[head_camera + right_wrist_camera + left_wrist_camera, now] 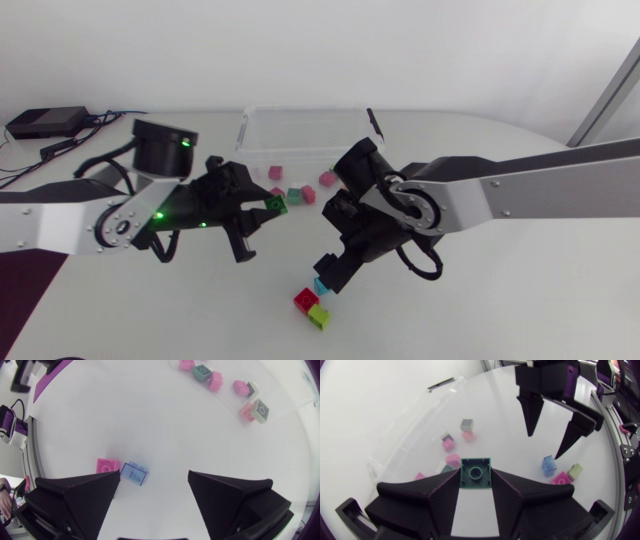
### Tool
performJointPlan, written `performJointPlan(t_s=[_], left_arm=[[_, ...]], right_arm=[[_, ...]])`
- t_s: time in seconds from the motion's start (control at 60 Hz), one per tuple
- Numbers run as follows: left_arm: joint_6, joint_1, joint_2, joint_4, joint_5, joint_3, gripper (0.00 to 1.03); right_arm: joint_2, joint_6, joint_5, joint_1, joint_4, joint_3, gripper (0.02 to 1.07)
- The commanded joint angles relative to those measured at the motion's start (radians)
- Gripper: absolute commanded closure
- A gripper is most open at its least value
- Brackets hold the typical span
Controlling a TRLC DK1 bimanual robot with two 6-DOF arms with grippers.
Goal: Pick up the duplo bricks and place them in the container
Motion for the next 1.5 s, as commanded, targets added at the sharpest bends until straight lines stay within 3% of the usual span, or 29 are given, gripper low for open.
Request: performJointPlan(t_s=[0.0,0.15,0.35,0.683,0.733,0.85,0.967,1.017,1.117,1.2,1.483], left_arm=[[-0.016,0.036,-0.067,-0.014,0.003,-0.011,0.72],[-0.056,0.116,-0.11,0.018,0.023,0.038,0.72],[-0.157,0.156,-0.067,0.137,0.023,0.09,0.72],[-0.292,0.194,0.115,0.216,0.023,0.251,0.72],[-0.297,0.194,0.138,0.218,0.023,0.268,0.72],[-0.297,0.188,0.175,0.219,0.023,0.298,0.72],[-0.297,0.176,0.217,0.221,0.013,0.328,0.72],[-0.297,0.17,0.227,0.222,0.008,0.335,0.72],[-0.297,0.164,0.227,0.222,0.005,0.337,0.72],[-0.295,0.164,0.226,0.222,0.005,0.337,0.72],[-0.294,0.164,0.224,0.226,0.003,0.328,0.72]], right_arm=[[0.036,0.026,0.005,0.016,-0.015,0.036,0.12],[0.071,0.028,0.01,0.05,-0.034,0.057,0.12],[0.111,0.032,0.01,0.065,-0.041,0.066,0.12],[0.169,0.035,0.014,0.076,-0.049,0.079,0.17],[0.169,0.035,0.016,0.074,-0.048,0.079,0.22],[0.174,0.035,0.016,0.068,-0.048,0.086,0.22],[0.174,0.034,0.016,0.061,-0.045,0.091,0.41],[0.171,0.034,0.014,0.061,-0.045,0.088,0.43],[0.134,0.034,0.01,0.047,-0.054,0.086,0.42],[0.103,0.032,0.008,0.032,-0.072,0.086,0.3],[0.117,0.032,0.007,0.024,-0.068,0.085,0.3]])
